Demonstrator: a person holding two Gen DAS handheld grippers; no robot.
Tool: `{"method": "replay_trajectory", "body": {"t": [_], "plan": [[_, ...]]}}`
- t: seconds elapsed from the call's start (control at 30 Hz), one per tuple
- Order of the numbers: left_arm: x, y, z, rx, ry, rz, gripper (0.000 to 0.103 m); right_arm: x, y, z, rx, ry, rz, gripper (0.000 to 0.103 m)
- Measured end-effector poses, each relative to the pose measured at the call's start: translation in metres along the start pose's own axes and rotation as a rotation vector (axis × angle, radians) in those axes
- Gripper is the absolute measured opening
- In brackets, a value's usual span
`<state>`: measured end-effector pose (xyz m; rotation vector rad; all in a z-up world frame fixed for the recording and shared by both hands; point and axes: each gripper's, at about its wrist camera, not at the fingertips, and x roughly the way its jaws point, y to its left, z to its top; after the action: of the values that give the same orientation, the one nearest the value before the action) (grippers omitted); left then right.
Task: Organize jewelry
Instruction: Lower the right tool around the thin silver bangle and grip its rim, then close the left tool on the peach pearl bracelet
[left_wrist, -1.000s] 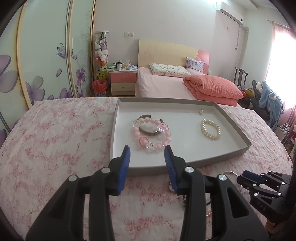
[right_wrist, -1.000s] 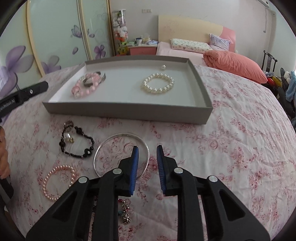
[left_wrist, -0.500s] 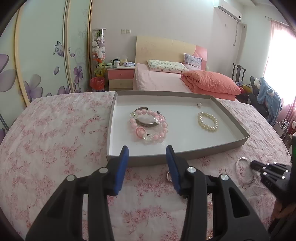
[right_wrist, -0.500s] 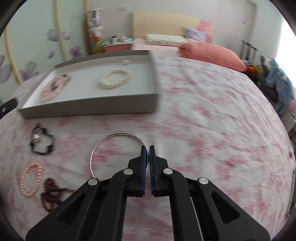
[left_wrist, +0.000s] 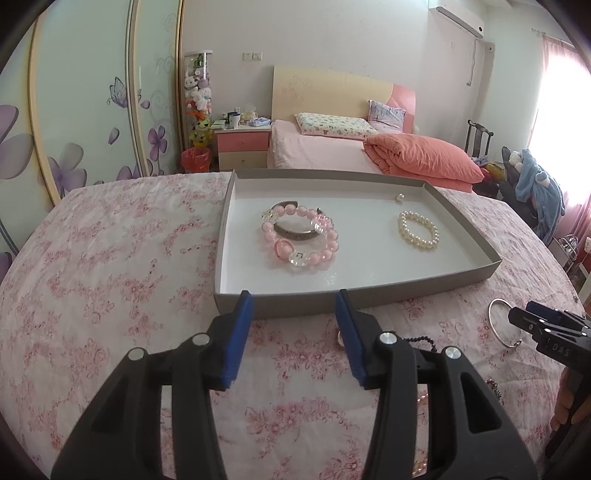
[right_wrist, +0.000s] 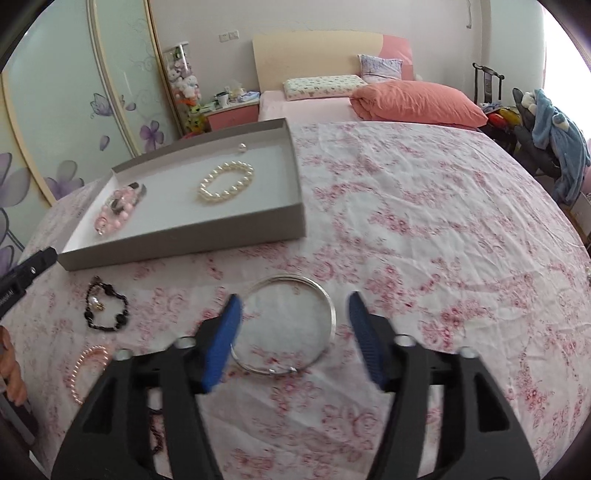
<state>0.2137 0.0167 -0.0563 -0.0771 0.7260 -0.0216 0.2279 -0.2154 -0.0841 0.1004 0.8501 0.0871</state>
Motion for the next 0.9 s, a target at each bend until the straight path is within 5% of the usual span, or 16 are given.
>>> {"method": "replay_trajectory", "body": {"t": [0.27,0.37,0.9], "plan": [[-0.001,0.003,-0.009,0.000,0.023,0.001,0.049,0.023,0.018,-0.002,-0.061,0.068,-0.052,0.078],[-0.003,0.003,-0.012,0.003,0.032,-0.010,0.049,0.022,0.018,-0.003,-0.063,0.064,-0.066,0.071],[-0.015,-0.046,-0.050,0.214,0.140,-0.212,0.048,0.019,0.012,-0.005,-0.042,0.063,-0.080,0.071]]}}
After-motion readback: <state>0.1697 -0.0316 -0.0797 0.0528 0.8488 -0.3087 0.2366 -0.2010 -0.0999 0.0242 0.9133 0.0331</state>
